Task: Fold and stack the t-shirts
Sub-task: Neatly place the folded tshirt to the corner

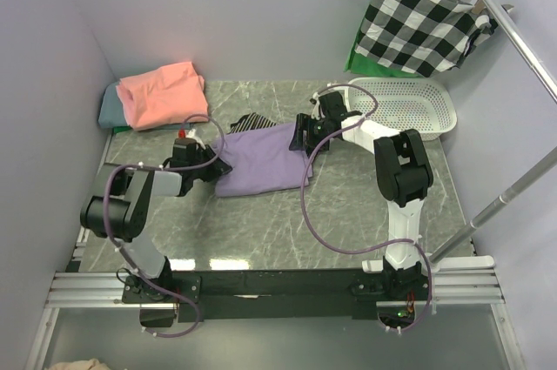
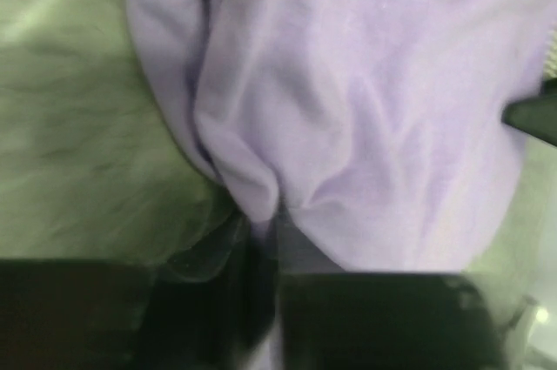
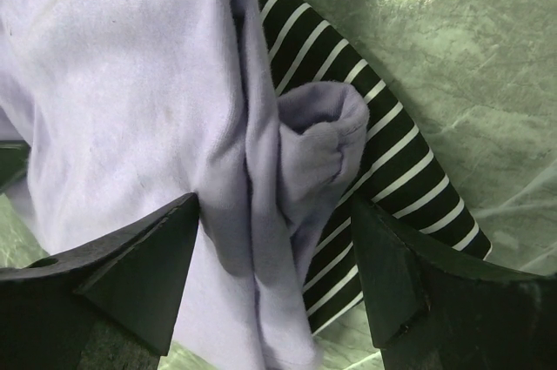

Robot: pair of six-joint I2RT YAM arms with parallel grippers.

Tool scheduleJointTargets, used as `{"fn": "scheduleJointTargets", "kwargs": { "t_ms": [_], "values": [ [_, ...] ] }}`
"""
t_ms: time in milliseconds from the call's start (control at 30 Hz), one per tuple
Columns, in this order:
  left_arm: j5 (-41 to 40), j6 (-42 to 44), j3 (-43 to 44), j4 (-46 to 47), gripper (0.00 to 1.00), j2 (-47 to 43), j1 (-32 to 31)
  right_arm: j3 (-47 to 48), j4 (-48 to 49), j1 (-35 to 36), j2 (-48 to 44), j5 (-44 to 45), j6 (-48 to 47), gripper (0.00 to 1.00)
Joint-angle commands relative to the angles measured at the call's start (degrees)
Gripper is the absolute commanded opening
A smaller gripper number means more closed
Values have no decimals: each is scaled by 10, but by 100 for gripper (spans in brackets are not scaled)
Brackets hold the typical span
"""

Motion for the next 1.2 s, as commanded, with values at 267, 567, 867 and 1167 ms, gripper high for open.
{"fn": "scheduleJointTargets", "kwargs": {
  "t_ms": [267, 567, 867, 1167],
  "values": [
    [9, 49, 80, -125, 1, -70, -3, -7, -9, -7, 5, 25, -12, 81],
    [-35, 128, 262, -306, 1, -152, 3, -29, 8, -7, -39, 54, -7, 94],
    [-51, 182, 339, -337, 1, -102, 22, -26, -12, -7, -88, 58, -20, 96],
    [-10, 283, 511, -355, 1, 42, 53, -20, -20, -6, -100, 40, -27, 96]
  ]
}}
